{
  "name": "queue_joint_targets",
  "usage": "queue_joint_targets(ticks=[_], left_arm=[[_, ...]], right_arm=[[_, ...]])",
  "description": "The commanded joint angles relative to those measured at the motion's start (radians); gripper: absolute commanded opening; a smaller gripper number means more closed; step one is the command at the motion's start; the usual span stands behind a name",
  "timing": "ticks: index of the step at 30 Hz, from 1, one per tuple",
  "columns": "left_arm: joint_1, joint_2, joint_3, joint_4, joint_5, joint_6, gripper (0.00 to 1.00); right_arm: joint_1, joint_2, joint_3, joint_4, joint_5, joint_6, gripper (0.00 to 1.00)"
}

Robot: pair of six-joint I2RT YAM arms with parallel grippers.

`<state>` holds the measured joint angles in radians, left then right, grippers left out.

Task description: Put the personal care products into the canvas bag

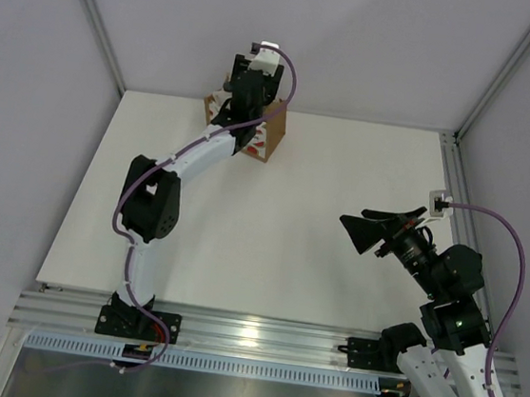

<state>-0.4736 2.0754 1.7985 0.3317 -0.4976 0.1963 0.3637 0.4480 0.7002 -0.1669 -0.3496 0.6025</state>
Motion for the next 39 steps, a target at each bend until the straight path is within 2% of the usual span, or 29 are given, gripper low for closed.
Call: queue_joint_targets(ticks=[1, 10, 18, 21, 28, 33, 39], left_arm=[[0.044, -0.089, 0.001, 0.069, -0.09, 0.052, 0.0], [0.069, -0.126, -0.042, 0.044, -0.064, -0.011, 0.0], [0.098, -0.031, -0.01, 0.035, 0.051, -0.083, 0.0], [0.101, 0.005, 0.022, 0.032, 0.051, -0.093, 0.0], [0.105, 0.003, -0.019, 0.128, 0.14, -0.118, 0.0], [0.107, 0.017, -0.042, 0.151, 0.116, -0.139, 0.01], [0.125, -0.001, -0.162, 0.19, 0.136, -0.244, 0.01]], right_arm=[[0.004, -0.008, 0.009, 0.003, -0.022, 0.006, 0.99], [0.004, -0.008, 0.012, 0.003, -0.035, 0.008, 1.0], [0.004, -0.012, 0.012, 0.0, -0.031, 0.006, 1.0], [0.004, -0.009, 0.01, 0.0, -0.031, 0.006, 0.99], [0.004, -0.009, 0.009, 0.001, -0.031, 0.008, 0.99], [0.006, -0.006, 0.005, 0.006, -0.026, 0.005, 0.99], [0.007, 0.006, 0.001, 0.017, -0.045, 0.016, 1.0]])
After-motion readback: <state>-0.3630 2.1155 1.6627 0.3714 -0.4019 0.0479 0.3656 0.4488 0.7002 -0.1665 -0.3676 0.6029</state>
